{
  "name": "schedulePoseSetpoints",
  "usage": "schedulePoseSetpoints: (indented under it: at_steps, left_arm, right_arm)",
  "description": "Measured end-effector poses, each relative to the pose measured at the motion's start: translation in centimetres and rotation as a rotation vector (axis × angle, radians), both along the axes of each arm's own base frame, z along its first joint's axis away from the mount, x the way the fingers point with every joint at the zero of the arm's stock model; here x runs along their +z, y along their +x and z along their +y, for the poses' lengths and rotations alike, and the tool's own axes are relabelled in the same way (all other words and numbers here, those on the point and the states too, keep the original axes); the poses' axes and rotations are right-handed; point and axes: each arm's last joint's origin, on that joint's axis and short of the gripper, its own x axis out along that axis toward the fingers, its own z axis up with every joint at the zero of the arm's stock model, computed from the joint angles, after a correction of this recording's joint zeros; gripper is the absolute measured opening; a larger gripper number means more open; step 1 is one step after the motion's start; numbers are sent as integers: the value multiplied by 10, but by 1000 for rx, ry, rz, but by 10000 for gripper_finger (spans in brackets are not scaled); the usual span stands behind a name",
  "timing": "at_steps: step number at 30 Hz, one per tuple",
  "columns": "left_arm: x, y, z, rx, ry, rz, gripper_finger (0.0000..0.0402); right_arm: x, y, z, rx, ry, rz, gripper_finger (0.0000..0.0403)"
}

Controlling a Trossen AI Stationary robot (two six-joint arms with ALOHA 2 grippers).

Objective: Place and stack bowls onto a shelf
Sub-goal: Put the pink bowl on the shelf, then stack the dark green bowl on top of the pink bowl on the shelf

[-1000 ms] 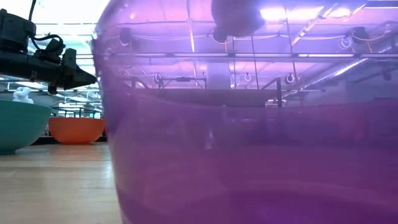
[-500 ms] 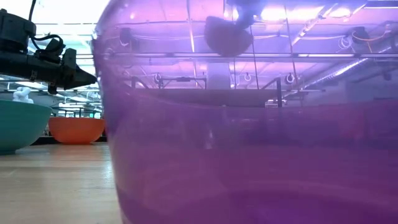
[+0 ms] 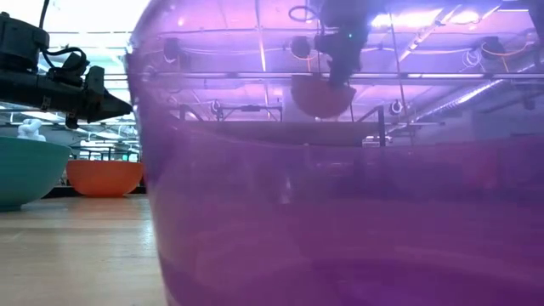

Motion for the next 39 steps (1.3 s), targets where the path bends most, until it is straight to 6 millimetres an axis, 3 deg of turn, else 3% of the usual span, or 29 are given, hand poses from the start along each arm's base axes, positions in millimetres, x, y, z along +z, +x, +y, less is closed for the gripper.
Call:
schedulePoseSetpoints:
  at_steps: [7,15,31,39]
  left_arm:
    - [0,0,0,0,0,0,86]
    - [0,0,0,0,0,0,86]
    - [0,0,0,0,0,0,86]
    - [0,0,0,0,0,0,86]
  right_arm:
    - [-20,0,-9,36,72,106,0]
    - [-21,-5,-16,23,69,111,2]
    - [-22,-5,-15,123,34,160,83]
    - [-18,-5,-12,145,16,157,95]
